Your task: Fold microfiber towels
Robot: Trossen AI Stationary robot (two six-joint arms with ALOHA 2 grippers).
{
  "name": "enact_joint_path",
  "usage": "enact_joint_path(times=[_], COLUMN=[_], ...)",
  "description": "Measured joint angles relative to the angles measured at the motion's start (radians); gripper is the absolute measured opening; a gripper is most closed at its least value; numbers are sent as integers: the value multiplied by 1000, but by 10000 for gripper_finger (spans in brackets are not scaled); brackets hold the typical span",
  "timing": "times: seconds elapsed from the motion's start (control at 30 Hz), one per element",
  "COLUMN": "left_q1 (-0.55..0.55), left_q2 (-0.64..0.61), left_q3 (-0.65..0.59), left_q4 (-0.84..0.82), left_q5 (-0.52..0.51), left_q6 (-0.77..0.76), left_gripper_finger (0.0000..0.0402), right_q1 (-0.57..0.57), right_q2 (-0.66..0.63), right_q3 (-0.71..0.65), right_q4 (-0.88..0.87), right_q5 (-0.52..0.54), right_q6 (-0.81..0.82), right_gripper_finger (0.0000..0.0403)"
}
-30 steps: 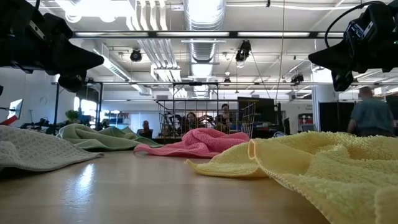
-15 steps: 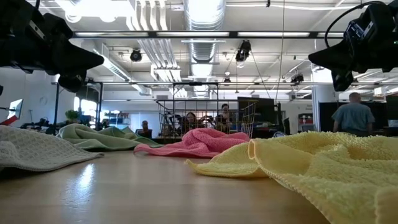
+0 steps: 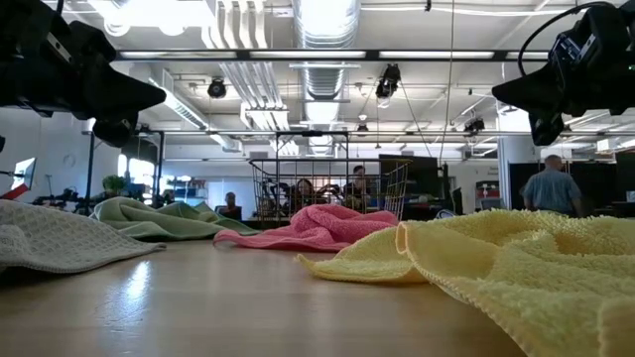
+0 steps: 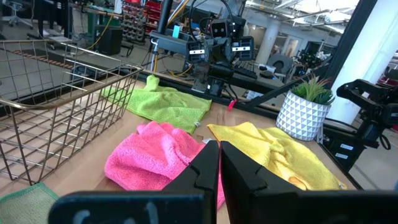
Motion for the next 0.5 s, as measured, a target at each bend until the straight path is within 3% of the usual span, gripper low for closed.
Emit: enact_joint_path(times=[0.5], left_q1=[0], left_q2=[0], left_q3=[0], left_q4=[0], left_q5=[0], left_q6=[0], left_gripper_finger=[0], right_q1=[0], right_q2=[0], right_q3=[0], right_q4=[96], right_q5=[5], right_q6=[0], right_gripper_finger=[9])
